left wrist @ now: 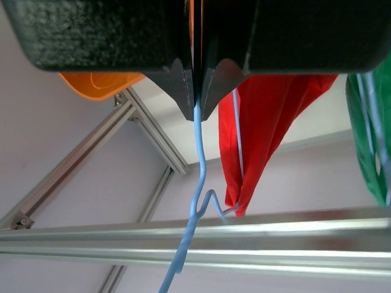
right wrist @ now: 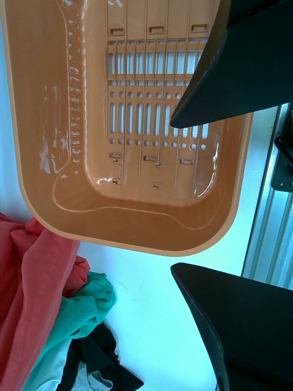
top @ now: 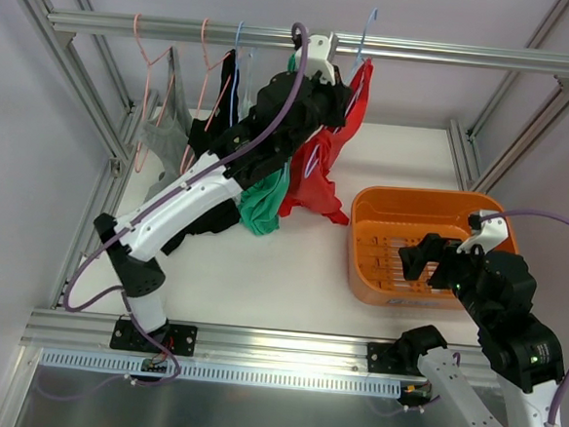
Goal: Remove the tank top from the hanger
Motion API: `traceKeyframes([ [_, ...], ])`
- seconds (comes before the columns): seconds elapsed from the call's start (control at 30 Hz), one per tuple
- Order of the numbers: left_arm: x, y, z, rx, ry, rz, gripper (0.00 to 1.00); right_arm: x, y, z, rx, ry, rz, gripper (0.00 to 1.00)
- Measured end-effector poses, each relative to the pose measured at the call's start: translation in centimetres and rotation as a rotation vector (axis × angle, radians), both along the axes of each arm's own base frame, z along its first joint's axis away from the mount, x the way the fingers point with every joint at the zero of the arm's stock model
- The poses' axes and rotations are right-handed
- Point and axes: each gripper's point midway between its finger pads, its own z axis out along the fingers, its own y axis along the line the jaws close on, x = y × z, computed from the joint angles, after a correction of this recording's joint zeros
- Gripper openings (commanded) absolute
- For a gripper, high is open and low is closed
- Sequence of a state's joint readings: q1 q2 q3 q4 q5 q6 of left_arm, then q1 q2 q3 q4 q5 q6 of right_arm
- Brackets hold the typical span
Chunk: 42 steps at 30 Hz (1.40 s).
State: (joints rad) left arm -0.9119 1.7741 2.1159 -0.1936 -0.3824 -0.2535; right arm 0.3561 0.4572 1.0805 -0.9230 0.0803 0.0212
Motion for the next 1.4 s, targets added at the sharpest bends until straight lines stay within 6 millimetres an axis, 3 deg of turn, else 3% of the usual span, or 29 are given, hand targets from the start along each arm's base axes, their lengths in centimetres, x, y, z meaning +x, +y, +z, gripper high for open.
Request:
traceKeyframes([
  [0.27, -4.6, 4.4, 1.1, -0.095, -0.04, -0.006, 0.0, 0.3, 0.2, -0.7, -0.006, 0.02, 0.003, 0.99],
  [0.47, -8.3, 6.2, 2.1, -0.152, -0.064, -0.077, 0.0, 0.6, 0.6, -0.6, 0.002, 0.018, 0.02, 1.0],
  [0.67, -15.7, 8.0, 2.4, -0.175, -0.087, -0.266, 0.0, 0.7, 2.7, 0.3, 0.042, -0.001, 0.13, 0.99],
  [0.77, -19.5, 10.5, 3.6, -0.194, -0.096, -0.362, 0.0, 0.8, 4.3, 0.9, 0.071, -0.012, 0.211, 0.98],
  [0.9, -24.2, 15.7, 6.0, -0.242, -0.115, -0.458, 0.0, 0.4, 7.1, 2.9, 0.149, -0.051, 0.359, 0.95],
  [1.07, -27.2, 20.5, 6.8, -0.292, -0.131, -0.481, 0.0, -0.6, 11.1, 7.3, 0.328, -0.118, 0.571, 0.84],
  [1.2, -26.5, 19.0, 4.6, -0.248, -0.072, -0.481, 0.0, -0.1, 13.0, 10.1, 0.395, -0.126, 0.644, 0.77],
  [1.4, -23.4, 12.7, -3.4, -0.076, 0.122, -0.47, 0.0, 1.1, 16.5, 12.1, 0.379, -0.121, 0.712, 0.65],
])
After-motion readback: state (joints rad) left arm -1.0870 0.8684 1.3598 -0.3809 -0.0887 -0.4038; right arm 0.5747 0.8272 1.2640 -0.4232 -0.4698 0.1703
